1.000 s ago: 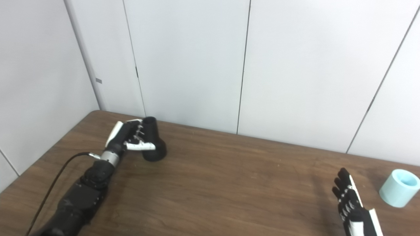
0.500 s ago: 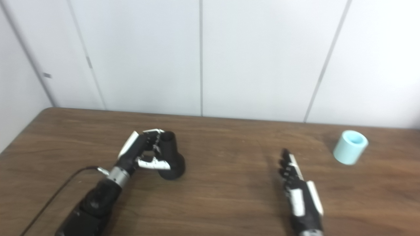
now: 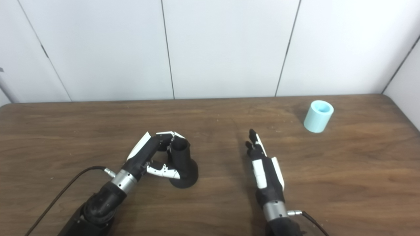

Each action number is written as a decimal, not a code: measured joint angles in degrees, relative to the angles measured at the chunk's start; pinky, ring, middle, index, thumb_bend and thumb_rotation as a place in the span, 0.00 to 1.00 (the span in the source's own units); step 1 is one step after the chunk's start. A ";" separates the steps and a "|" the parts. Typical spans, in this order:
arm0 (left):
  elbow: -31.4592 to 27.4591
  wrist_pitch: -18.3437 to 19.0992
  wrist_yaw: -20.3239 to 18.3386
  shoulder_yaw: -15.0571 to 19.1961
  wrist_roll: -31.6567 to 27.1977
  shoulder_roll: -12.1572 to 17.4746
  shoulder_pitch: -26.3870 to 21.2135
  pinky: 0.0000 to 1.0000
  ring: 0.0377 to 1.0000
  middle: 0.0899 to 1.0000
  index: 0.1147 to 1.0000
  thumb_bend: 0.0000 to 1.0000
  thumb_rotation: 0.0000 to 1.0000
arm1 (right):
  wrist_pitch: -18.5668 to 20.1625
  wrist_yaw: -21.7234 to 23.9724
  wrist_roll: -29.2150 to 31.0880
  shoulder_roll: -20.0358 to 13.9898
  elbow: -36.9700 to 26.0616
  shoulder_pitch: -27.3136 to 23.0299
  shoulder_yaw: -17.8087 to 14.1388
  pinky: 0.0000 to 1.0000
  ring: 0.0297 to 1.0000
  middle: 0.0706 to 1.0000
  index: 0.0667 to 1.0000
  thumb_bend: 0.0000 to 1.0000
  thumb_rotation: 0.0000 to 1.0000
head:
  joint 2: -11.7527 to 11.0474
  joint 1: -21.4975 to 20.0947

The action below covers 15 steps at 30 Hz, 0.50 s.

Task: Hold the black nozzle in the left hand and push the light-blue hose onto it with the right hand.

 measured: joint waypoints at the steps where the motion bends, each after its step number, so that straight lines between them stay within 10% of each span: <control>1: -0.16 0.00 -0.07 -0.17 0.08 -0.01 0.08 0.19 0.24 0.28 0.41 0.52 0.09 | 0.00 -0.09 -0.10 0.02 0.00 0.00 0.03 0.94 0.96 0.99 0.98 0.72 1.00 | 0.00 -0.01; 10: -0.50 -0.52 -0.01 -0.90 0.82 -0.03 0.12 0.19 0.23 0.27 0.41 0.52 0.08 | 2.32 -0.63 -0.47 -0.07 -1.56 -0.02 -0.12 0.92 0.93 0.96 0.96 0.74 1.00 | -0.61 0.52; 15: -0.24 -1.32 0.41 -0.80 1.78 -0.06 0.13 0.18 0.23 0.27 0.41 0.52 0.08 | 7.11 -1.46 -2.93 -1.04 -7.94 -1.08 -0.53 0.72 0.74 0.77 0.84 0.72 0.94 | -2.45 0.17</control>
